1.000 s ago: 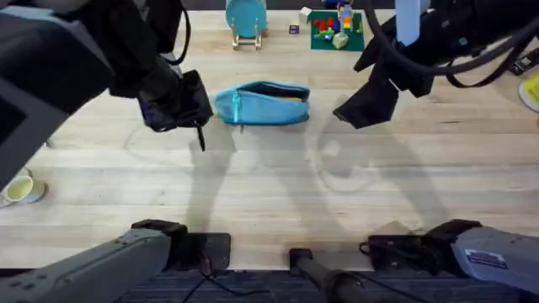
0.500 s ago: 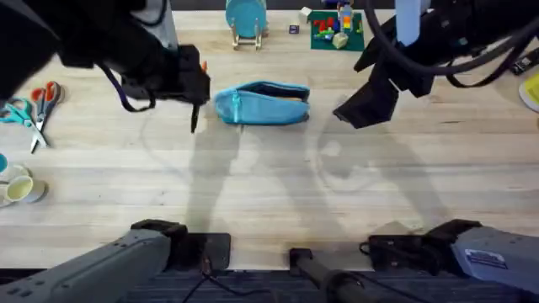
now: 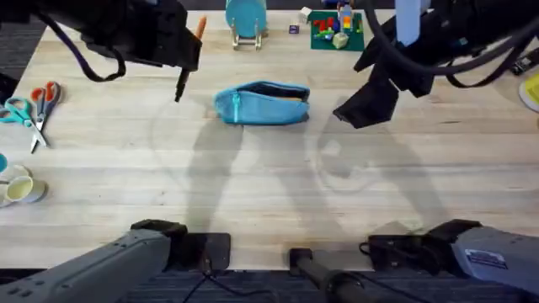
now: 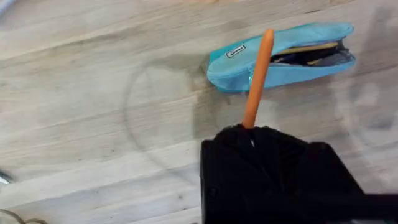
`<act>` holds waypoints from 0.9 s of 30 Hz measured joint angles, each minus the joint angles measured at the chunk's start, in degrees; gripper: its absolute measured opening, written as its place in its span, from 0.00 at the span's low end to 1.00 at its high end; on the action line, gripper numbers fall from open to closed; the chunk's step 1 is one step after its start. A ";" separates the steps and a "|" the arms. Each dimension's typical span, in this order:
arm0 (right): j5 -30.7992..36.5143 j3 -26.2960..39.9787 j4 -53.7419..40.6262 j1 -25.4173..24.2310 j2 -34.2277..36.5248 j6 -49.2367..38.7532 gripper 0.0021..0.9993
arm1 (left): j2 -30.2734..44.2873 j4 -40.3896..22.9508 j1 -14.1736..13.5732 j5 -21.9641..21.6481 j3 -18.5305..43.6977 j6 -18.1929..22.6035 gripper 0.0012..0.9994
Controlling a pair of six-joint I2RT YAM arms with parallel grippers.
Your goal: Unzip the bag, pick up the pens from the table one at a time and place them inside, then zip the bag closed.
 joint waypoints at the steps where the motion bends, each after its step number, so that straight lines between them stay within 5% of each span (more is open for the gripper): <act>1: 0.00 0.00 0.00 0.00 0.00 0.00 1.00 | 0.00 -0.30 0.00 0.11 0.19 0.83 0.04; 12: 0.00 0.00 0.00 0.00 0.00 0.00 1.00 | 0.00 -0.13 0.00 7.90 0.35 14.65 0.04; 22: 0.00 0.00 0.00 0.00 0.00 0.00 1.00 | 0.02 3.38 0.00 20.48 0.36 32.48 0.04; 27: 0.00 0.00 0.00 0.00 0.00 0.00 1.00 | 0.62 5.92 0.00 23.58 0.46 36.62 0.04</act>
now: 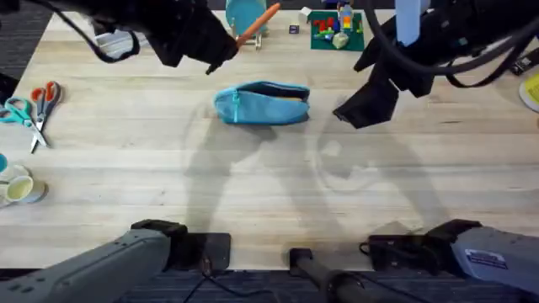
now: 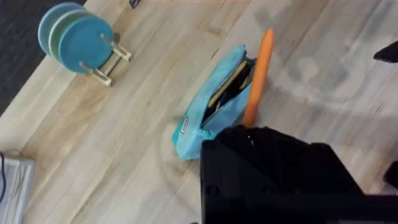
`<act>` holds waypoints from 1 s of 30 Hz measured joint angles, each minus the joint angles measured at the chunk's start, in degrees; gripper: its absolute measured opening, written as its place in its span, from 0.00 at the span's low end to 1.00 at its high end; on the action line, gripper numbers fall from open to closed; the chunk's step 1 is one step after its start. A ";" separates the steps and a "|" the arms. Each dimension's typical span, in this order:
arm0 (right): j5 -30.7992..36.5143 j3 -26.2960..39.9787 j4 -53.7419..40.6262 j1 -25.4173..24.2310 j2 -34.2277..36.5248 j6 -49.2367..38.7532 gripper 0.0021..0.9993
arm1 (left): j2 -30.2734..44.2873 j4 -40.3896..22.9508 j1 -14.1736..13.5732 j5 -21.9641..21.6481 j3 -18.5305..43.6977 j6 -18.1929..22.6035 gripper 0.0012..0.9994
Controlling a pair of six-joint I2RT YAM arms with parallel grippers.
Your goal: Unzip the bag, pick up the pens from the table one at a time and place them inside, then zip the bag closed.
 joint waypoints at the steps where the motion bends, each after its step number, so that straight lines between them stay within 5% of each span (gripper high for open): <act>1: 0.00 0.00 0.00 0.00 0.00 0.00 1.00 | 0.46 0.24 0.00 0.36 0.05 0.48 0.04; 17: 0.00 0.00 0.00 0.00 0.00 0.00 1.00 | 9.40 3.95 -0.55 6.52 0.14 14.87 0.04; 30: 0.00 0.00 0.00 0.00 0.00 0.00 1.00 | 15.38 2.76 -0.52 8.98 0.14 22.00 0.04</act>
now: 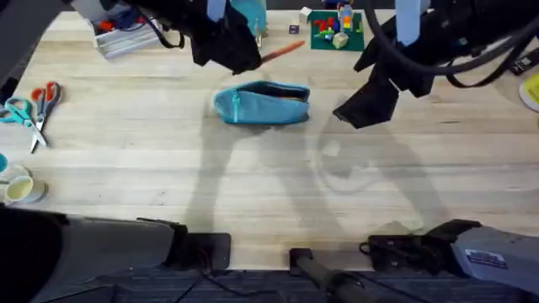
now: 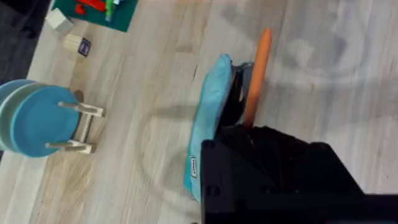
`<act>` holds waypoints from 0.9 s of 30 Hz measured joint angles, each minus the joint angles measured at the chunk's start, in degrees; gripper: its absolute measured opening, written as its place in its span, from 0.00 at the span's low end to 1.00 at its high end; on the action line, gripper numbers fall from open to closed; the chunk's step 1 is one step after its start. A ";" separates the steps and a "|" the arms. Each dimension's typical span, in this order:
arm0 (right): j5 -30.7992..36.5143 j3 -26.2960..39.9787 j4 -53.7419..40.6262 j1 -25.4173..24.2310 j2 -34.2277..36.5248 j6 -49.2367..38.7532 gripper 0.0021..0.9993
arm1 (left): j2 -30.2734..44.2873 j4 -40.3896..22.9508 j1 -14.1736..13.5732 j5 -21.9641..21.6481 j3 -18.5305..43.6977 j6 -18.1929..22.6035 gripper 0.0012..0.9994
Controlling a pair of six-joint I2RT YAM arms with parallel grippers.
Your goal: Unzip the bag, pick up the pens from the table one at a time and place them inside, then zip the bag closed.
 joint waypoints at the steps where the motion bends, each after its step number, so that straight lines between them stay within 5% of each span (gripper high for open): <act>1: 0.00 0.00 0.00 0.00 0.00 0.00 1.00 | 0.31 -0.65 0.00 0.02 0.00 1.01 0.04; 10: 0.00 0.00 0.00 0.00 0.00 0.00 1.00 | 2.70 -1.70 0.00 -0.02 0.00 5.59 0.04; 27: 0.00 0.00 0.00 0.00 0.00 0.00 1.00 | 8.97 -1.22 -0.02 0.38 0.00 8.19 0.04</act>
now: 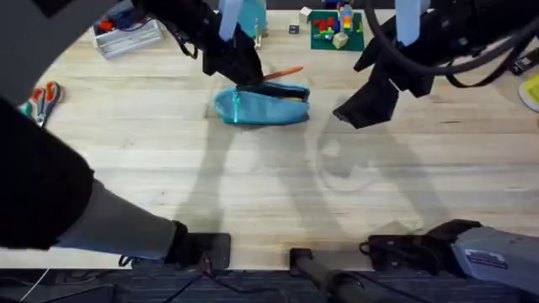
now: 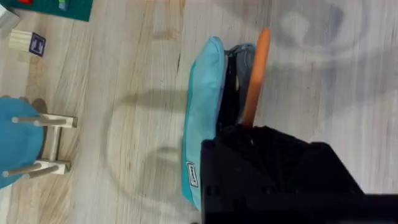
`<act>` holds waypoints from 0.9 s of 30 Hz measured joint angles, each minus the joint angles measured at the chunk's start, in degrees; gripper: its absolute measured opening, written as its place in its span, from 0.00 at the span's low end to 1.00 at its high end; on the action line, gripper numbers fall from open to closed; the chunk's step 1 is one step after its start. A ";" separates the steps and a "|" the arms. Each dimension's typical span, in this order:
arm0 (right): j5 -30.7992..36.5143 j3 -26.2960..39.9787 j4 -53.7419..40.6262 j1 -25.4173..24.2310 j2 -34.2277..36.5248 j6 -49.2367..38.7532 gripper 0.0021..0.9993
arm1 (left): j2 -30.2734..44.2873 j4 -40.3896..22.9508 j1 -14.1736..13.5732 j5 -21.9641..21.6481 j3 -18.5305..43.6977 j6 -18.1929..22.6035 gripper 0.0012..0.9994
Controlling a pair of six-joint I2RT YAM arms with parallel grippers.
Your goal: Unzip the bag, pick up the pens from the table one at a time and place them inside, then zip the bag closed.
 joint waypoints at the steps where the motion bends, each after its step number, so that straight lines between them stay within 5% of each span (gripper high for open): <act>1: 0.00 0.00 0.00 0.00 0.00 0.00 1.00 | 0.36 0.00 0.01 0.05 0.00 0.10 0.04; 27: 0.00 0.00 0.00 0.00 0.00 0.00 1.00 | 7.91 2.60 -1.38 0.06 0.00 1.09 0.04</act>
